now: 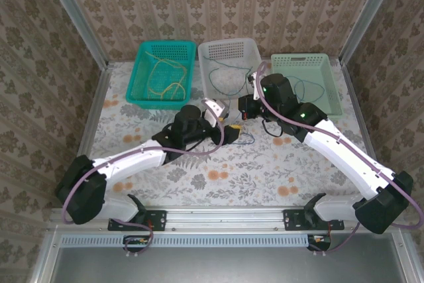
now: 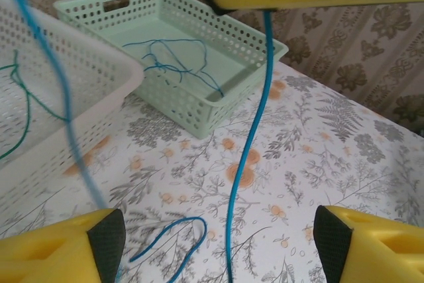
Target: Untangle the cables
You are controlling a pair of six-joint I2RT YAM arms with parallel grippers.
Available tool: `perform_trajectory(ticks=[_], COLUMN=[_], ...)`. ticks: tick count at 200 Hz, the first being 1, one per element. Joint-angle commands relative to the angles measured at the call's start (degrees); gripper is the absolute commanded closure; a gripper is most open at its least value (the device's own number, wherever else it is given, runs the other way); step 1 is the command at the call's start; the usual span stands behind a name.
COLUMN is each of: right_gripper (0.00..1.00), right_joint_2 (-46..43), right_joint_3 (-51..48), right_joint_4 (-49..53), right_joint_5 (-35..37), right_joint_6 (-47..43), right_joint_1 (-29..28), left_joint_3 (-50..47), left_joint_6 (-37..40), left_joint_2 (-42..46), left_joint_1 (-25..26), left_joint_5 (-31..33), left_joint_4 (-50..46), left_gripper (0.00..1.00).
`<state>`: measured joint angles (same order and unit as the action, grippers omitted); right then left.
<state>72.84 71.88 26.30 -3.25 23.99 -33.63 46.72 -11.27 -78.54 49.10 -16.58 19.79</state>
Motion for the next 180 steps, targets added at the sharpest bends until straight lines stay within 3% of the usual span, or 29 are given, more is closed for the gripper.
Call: perform_trajectory(ticks=[1,10,30,62,112,135,149,166,180], right_gripper=[1.0,1.0,1.0,1.0,1.0,0.83,0.65,0.54,0.34], right_joint_2=[0.1,-0.1,-0.7,-2.1,-6.1,-6.9,-7.7,-9.0,-10.2], right_joint_3=[-0.7,-0.9,-1.9,-4.6,-13.5,-18.2,-21.6,-25.6,-28.6], right_joint_4=[-1.7,-2.0,-2.6,-4.0,-8.9,-9.7,-11.3,-13.9,-15.6], right_joint_5=[-0.9,-1.0,-0.6,0.1,2.5,1.6,0.4,-2.6,-5.1], right_joint_6=[2.1,2.4,3.2,5.2,10.4,13.5,15.8,19.1,21.6], right_joint_1=[0.3,0.4,0.9,2.1,2.8,2.8,3.0,4.1,5.6], left_joint_3=[2.8,3.3,3.9,3.6,3.7,4.5,4.9,4.3,3.3], left_joint_6=[0.9,1.0,1.0,0.7,-0.1,-0.5,-1.1,-2.4,-3.2], left_joint_2=[-1.5,-1.9,-2.5,-2.4,-2.3,-3.2,-4.1,-4.5,-4.1], left_joint_1=[0.3,0.3,0.3,0.3,0.1,0.1,0.1,0.1,0.1], left_joint_5=[-3.6,-3.4,-3.3,-2.2,-0.8,-2.9,-5.3,-7.9,-9.1], left_joint_4=[0.9,0.2,-0.9,-1.9,-4.5,-6.8,-7.9,-8.5,-9.1], left_gripper=[0.25,0.3,0.53,0.8,0.98,1.0,1.0,1.0,1.0])
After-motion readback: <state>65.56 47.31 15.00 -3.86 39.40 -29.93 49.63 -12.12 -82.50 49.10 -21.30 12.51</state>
